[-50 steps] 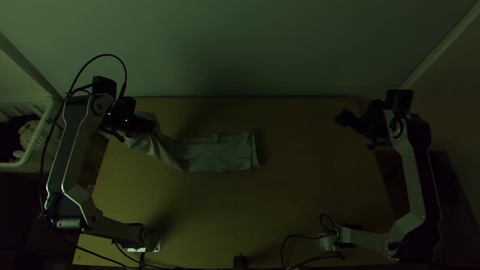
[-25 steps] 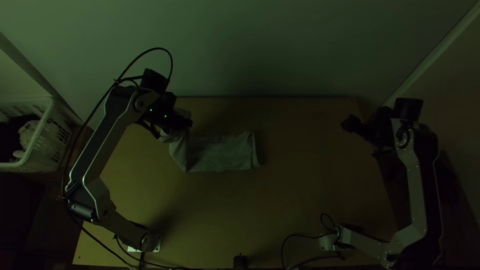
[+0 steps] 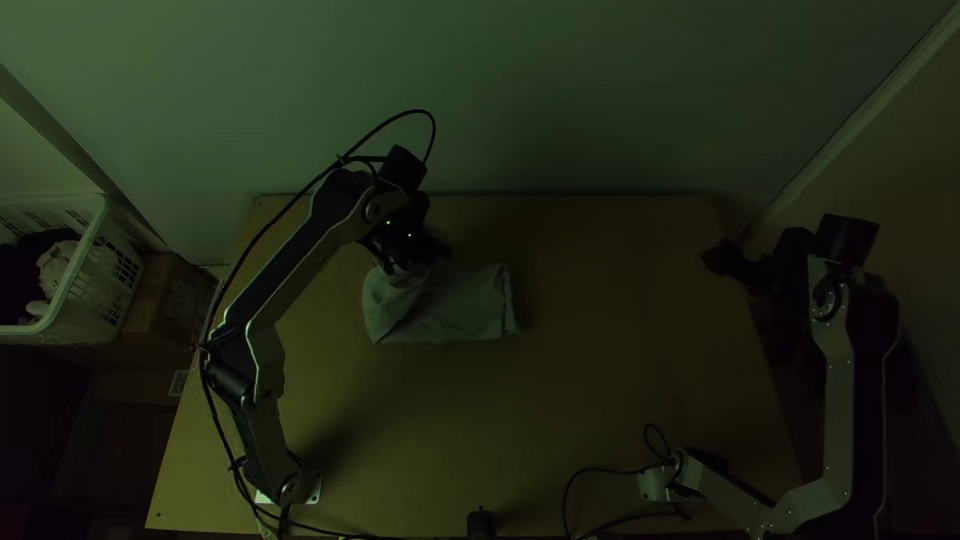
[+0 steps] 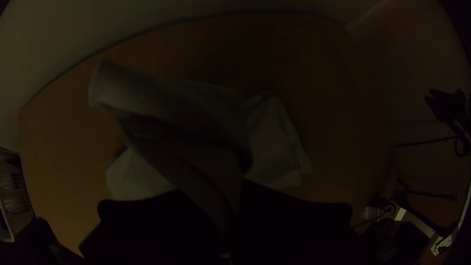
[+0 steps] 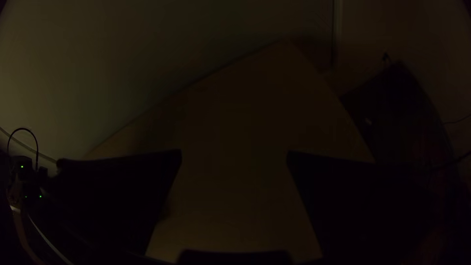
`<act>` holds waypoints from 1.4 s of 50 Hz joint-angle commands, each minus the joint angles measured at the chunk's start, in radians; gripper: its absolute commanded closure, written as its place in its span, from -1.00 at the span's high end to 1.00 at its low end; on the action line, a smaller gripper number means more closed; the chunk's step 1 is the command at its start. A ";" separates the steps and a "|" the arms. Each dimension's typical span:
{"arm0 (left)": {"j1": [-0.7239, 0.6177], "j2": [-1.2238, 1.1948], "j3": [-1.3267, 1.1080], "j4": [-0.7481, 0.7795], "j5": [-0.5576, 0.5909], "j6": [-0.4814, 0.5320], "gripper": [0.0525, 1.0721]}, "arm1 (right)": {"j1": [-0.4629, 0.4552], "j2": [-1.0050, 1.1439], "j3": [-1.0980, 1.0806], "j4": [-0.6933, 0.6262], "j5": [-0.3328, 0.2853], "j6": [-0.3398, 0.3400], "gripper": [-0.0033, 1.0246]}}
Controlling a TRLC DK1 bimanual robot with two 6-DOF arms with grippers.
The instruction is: Fold the t-shirt
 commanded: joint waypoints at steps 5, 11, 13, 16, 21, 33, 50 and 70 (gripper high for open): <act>-0.070 0.084 0.074 -0.009 -0.033 -0.044 -0.95 | -0.015 -0.035 -0.026 -0.006 -0.011 -0.018 0.92; -0.096 0.128 0.091 -0.006 -0.039 -0.055 -0.94 | -0.013 -0.050 -0.039 -0.006 -0.012 -0.015 0.92; -0.102 0.144 0.102 -0.002 -0.041 -0.058 -0.94 | -0.012 -0.057 -0.045 -0.006 -0.012 -0.013 0.92; -0.112 0.158 0.109 0.004 -0.045 -0.070 -0.69 | -0.008 -0.066 -0.056 -0.006 -0.012 -0.010 0.92; -0.138 0.185 0.120 0.019 -0.045 -0.061 -0.22 | 0.001 -0.080 -0.077 -0.006 -0.012 -0.001 0.92; -0.208 0.204 0.143 0.105 -0.061 -0.037 0.92 | 0.044 -0.115 -0.157 0.006 -0.012 0.020 0.92; -0.202 0.102 0.141 0.152 -0.160 0.013 0.90 | 0.119 -0.139 -0.203 0.046 -0.011 0.057 0.92; -0.055 -0.134 0.072 0.169 -0.275 0.029 0.91 | 0.188 -0.178 -0.178 0.241 0.021 0.049 0.92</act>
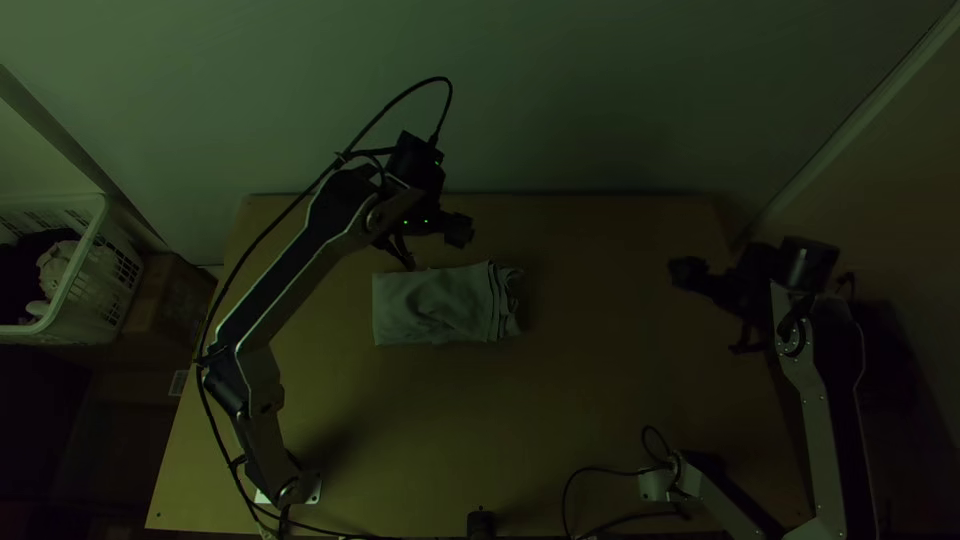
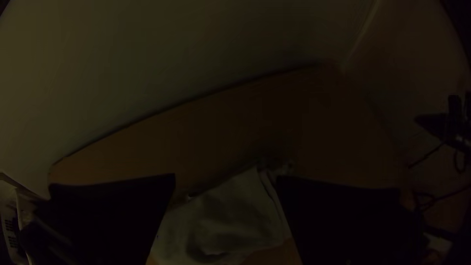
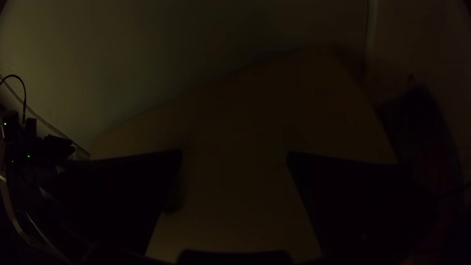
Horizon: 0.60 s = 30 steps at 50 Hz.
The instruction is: Fold the t-shirt
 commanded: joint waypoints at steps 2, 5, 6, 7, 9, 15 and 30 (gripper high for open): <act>0.058 -0.115 -0.047 0.004 -0.029 0.005 0.91 | 0.012 -0.044 0.015 0.110 0.022 0.012 0.92; 0.089 -0.169 -0.077 0.029 -0.033 0.018 0.91 | 0.012 -0.055 0.021 0.183 0.051 -0.005 0.92; 0.097 -0.192 -0.093 0.047 -0.035 0.028 0.91 | 0.012 -0.058 0.022 0.202 0.056 -0.013 0.92; 0.106 -0.221 -0.116 0.073 -0.035 0.038 0.91 | 0.012 -0.061 0.025 0.222 0.065 -0.025 0.92; 0.124 -0.284 -0.176 0.136 -0.035 0.064 0.91 | 0.012 -0.070 0.029 0.263 0.086 -0.057 0.92; 0.172 -0.446 -0.333 0.270 -0.035 0.119 0.91 | 0.012 -0.105 0.033 0.380 0.115 -0.136 0.92; 0.321 -0.810 -0.672 0.426 -0.050 0.196 0.91 | 0.004 -0.210 -0.008 0.574 0.149 -0.312 0.92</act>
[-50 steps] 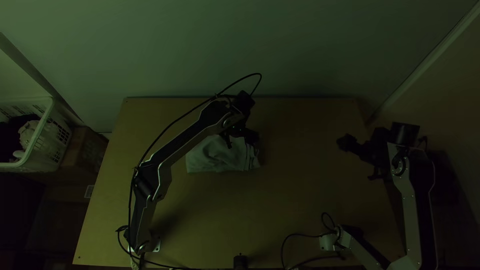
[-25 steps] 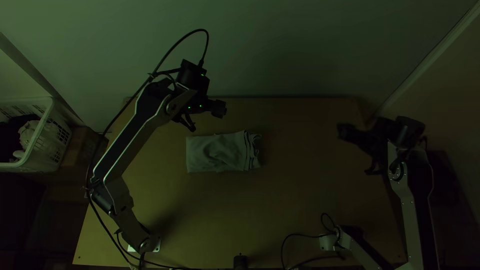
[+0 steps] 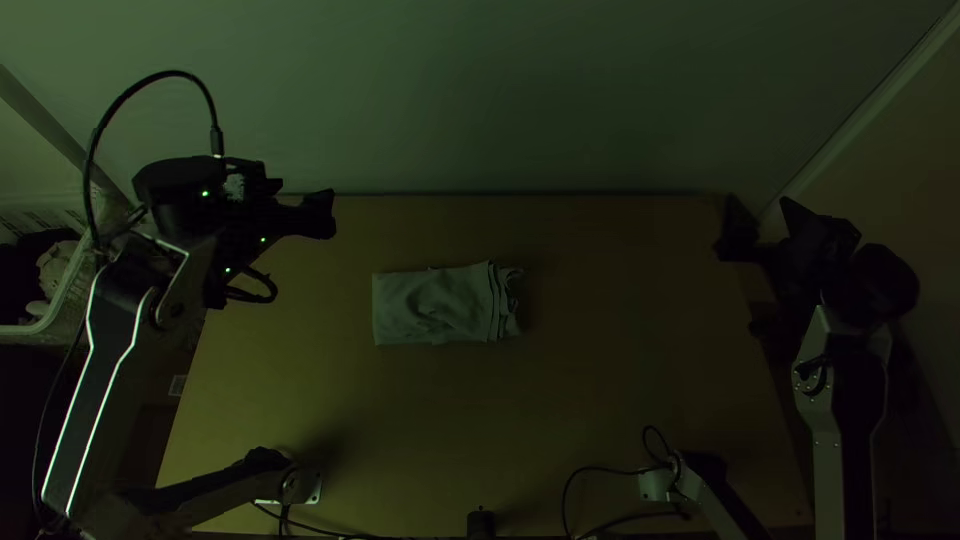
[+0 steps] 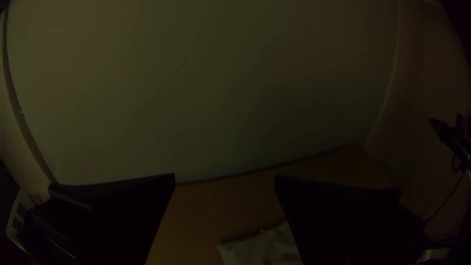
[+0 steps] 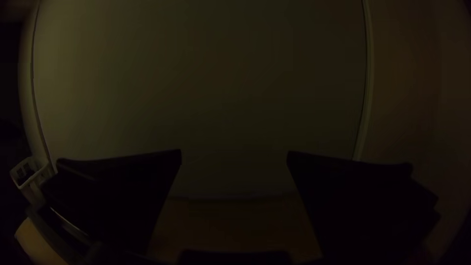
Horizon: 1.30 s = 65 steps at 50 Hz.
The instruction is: Fold the t-shirt
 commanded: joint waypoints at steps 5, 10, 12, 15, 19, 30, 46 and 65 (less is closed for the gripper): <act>0.091 -0.243 -0.227 0.101 -0.045 0.071 0.91 | 0.017 -0.163 -0.106 0.126 0.005 -0.124 0.92; 0.123 -0.376 -0.366 0.198 -0.051 0.100 0.91 | 0.034 -0.231 -0.166 0.164 0.005 -0.124 0.92; 0.143 -0.430 -0.426 0.248 -0.049 0.107 0.91 | 0.038 -0.255 -0.185 0.163 0.005 -0.124 0.92; 0.153 -0.510 -0.521 0.298 -0.051 0.114 0.91 | 0.037 -0.295 -0.228 0.180 0.005 -0.130 0.92; 0.177 -0.613 -0.641 0.336 -0.049 0.122 0.91 | 0.038 -0.361 -0.294 0.187 0.005 -0.139 0.92; 0.225 -0.890 -0.966 0.440 -0.040 0.136 0.91 | 0.032 -0.579 -0.521 0.215 0.006 -0.171 0.92; 0.248 -1.172 -1.276 0.548 -0.042 0.170 0.91 | 0.034 -0.760 -0.784 0.253 0.005 -0.147 0.92; 0.257 -1.174 -1.535 0.764 -0.040 0.127 0.91 | 0.060 -0.889 -1.087 0.477 0.008 -0.050 0.92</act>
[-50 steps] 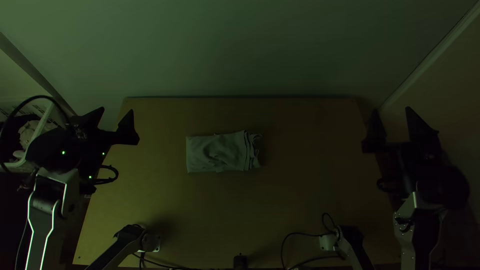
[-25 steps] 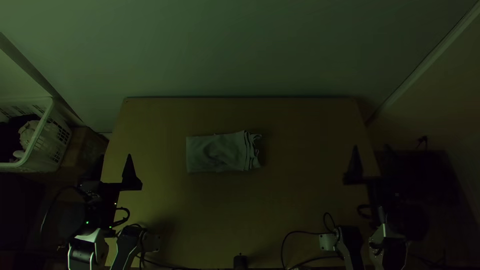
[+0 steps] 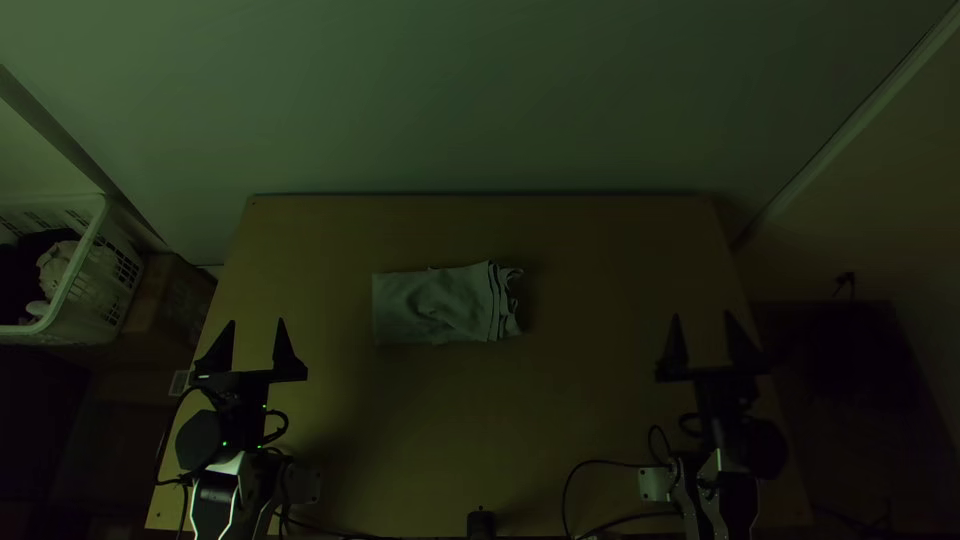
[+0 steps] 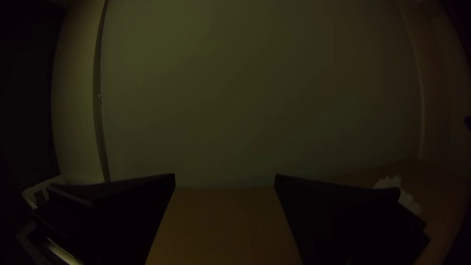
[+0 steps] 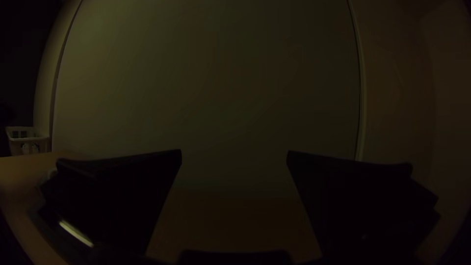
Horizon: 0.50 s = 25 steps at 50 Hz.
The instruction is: Fold the t-shirt
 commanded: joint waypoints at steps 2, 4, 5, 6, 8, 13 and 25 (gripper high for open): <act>0.003 -0.008 -0.093 0.050 0.000 -0.018 0.91 | 0.002 -0.011 -0.068 0.036 0.014 0.035 0.92; 0.003 -0.010 -0.116 0.058 -0.001 -0.020 0.91 | -0.004 -0.011 -0.086 0.037 0.021 0.043 0.92; 0.005 -0.010 -0.124 0.062 -0.001 -0.020 0.91 | -0.007 -0.011 -0.094 0.036 0.024 0.054 0.92; 0.006 -0.010 -0.131 0.064 0.000 -0.020 0.91 | -0.013 -0.011 -0.102 0.029 0.026 0.061 0.92; 0.005 -0.010 -0.156 0.065 -0.001 -0.017 0.91 | -0.027 -0.011 -0.121 0.020 0.026 0.064 0.92; 0.009 -0.008 -0.196 0.072 -0.003 -0.012 0.91 | -0.053 -0.011 -0.125 -0.098 0.028 0.104 0.92; 0.071 -0.005 -0.200 0.084 0.003 -0.030 0.91 | -0.046 -0.010 -0.118 -0.171 0.063 0.124 0.92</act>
